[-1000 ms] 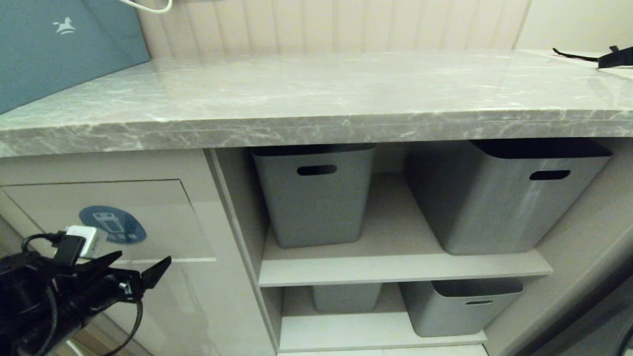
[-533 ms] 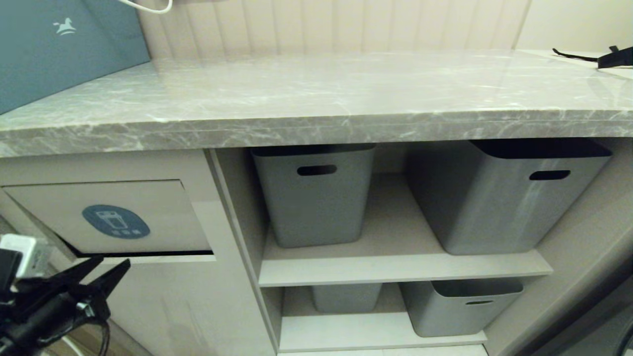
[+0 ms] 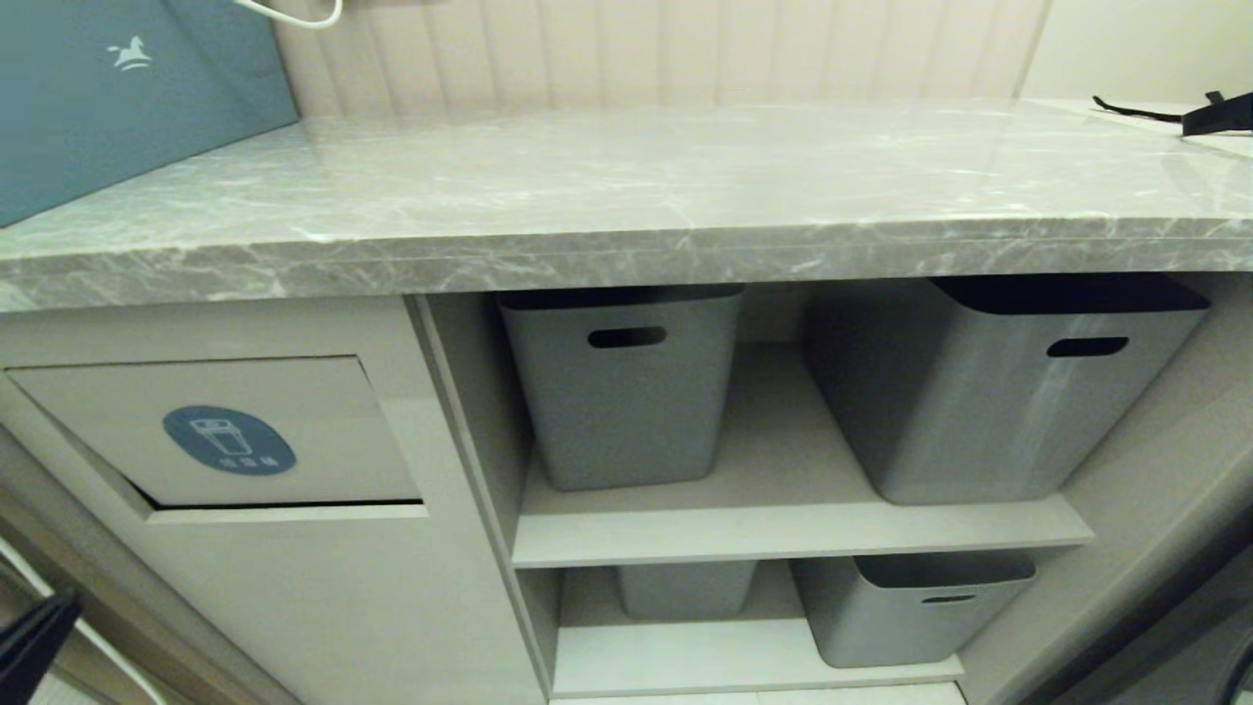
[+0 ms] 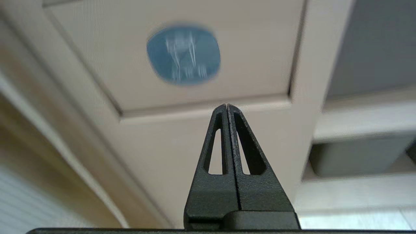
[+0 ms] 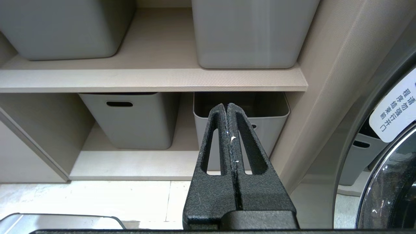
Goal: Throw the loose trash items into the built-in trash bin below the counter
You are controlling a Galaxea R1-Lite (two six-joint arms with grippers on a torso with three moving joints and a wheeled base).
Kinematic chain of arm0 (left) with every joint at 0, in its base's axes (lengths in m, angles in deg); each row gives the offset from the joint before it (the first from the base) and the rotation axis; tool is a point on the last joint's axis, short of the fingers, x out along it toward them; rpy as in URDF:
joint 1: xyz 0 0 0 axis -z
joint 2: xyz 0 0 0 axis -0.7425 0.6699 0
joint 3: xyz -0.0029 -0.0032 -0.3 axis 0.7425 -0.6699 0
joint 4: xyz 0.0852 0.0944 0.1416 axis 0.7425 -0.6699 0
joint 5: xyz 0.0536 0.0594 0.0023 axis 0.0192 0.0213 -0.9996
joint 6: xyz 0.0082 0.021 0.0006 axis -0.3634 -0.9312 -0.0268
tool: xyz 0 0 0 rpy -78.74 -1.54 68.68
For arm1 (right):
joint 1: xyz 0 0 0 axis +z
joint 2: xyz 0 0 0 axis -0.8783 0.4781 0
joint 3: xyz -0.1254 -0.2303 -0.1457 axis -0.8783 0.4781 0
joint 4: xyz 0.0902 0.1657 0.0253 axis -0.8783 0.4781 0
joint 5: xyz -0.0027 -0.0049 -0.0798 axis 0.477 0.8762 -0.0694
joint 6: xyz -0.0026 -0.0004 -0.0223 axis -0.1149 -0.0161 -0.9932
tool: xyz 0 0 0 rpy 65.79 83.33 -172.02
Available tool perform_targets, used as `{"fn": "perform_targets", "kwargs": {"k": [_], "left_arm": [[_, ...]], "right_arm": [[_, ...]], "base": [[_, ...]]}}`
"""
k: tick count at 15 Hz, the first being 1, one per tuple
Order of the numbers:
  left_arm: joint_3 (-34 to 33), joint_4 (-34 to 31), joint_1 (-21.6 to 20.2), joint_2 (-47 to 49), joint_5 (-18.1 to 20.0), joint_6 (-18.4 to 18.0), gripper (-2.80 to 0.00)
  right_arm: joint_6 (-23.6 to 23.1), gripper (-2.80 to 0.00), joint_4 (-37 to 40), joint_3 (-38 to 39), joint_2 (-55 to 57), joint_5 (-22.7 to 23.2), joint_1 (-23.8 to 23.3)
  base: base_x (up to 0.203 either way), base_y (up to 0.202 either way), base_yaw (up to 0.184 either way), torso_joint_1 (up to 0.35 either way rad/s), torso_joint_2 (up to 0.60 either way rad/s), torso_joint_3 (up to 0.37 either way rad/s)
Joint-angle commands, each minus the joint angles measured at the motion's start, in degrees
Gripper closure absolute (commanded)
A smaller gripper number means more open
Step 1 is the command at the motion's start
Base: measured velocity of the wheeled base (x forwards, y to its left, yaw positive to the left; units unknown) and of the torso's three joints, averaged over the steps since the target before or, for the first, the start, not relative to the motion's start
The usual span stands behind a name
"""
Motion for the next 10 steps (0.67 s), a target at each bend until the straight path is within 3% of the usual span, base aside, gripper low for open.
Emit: {"fn": "perform_targets", "kwargs": {"k": [1,3,6,10], "left_arm": [[-0.01,-17.12,3.00,-18.10,-2.81,0.17,0.00],[-0.02,-27.64,5.86,-24.87,-5.27,0.80,0.00],[-0.02,-36.40,7.54,-34.61,-5.11,2.00,0.00],[-0.02,-39.84,8.31,-36.76,-4.86,5.11,0.00]], "right_arm": [[-0.02,0.00,-0.01,0.00,0.00,0.04,0.02],[-0.02,0.00,-0.01,0.00,-0.09,-0.05,0.02],[-0.02,0.00,-0.01,0.00,-0.09,0.04,0.02],[-0.02,0.00,-0.01,0.00,-0.09,0.04,0.02]], "base": [[0.000,0.000,0.000,0.000,0.00,0.000],[0.000,0.000,0.000,0.000,0.00,0.000],[0.000,0.000,0.000,0.000,0.00,0.000],[0.000,0.000,0.000,0.000,0.00,0.000]]}}
